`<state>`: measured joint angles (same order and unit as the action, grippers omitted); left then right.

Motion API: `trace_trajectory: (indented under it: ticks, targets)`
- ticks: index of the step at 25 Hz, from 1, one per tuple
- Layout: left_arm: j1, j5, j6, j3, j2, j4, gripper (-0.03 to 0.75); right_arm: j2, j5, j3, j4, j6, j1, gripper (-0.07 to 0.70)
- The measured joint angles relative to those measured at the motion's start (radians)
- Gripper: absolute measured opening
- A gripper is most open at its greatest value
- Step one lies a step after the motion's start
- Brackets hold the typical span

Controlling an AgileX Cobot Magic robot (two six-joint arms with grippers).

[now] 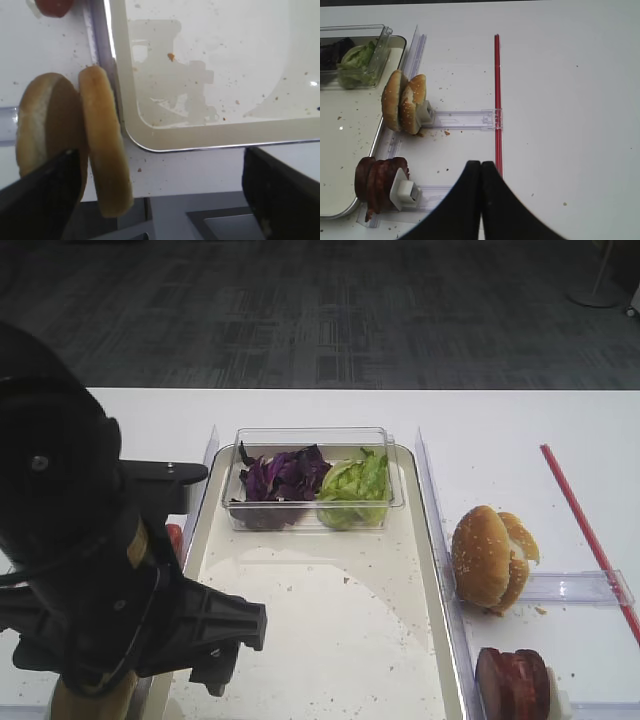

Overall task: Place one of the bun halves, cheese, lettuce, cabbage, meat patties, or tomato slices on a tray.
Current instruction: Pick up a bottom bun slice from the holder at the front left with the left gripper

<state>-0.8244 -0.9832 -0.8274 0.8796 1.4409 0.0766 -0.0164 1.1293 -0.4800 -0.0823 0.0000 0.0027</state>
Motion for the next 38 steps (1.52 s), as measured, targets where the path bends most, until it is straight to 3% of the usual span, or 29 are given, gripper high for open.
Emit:
trace_trajectory:
  ticks: [16, 26, 34, 38]
  targets:
    - [0.093, 0.037, 0.104, -0.002, 0.043, -0.009, 0.566, 0.0, 0.0, 0.0, 0.0, 0.0, 0.0, 0.364]
    - [0.093, 0.138, 0.108, -0.119, 0.043, -0.05, 0.556, 0.0, 0.0, 0.0, 0.0, 0.0, 0.0, 0.364]
    - [0.093, 0.14, 0.108, -0.12, 0.043, -0.048, 0.435, 0.0, 0.0, 0.0, 0.0, 0.0, 0.0, 0.364]
    - [0.093, 0.14, 0.108, -0.12, 0.043, -0.035, 0.332, 0.0, 0.0, 0.0, 0.0, 0.0, 0.0, 0.364]
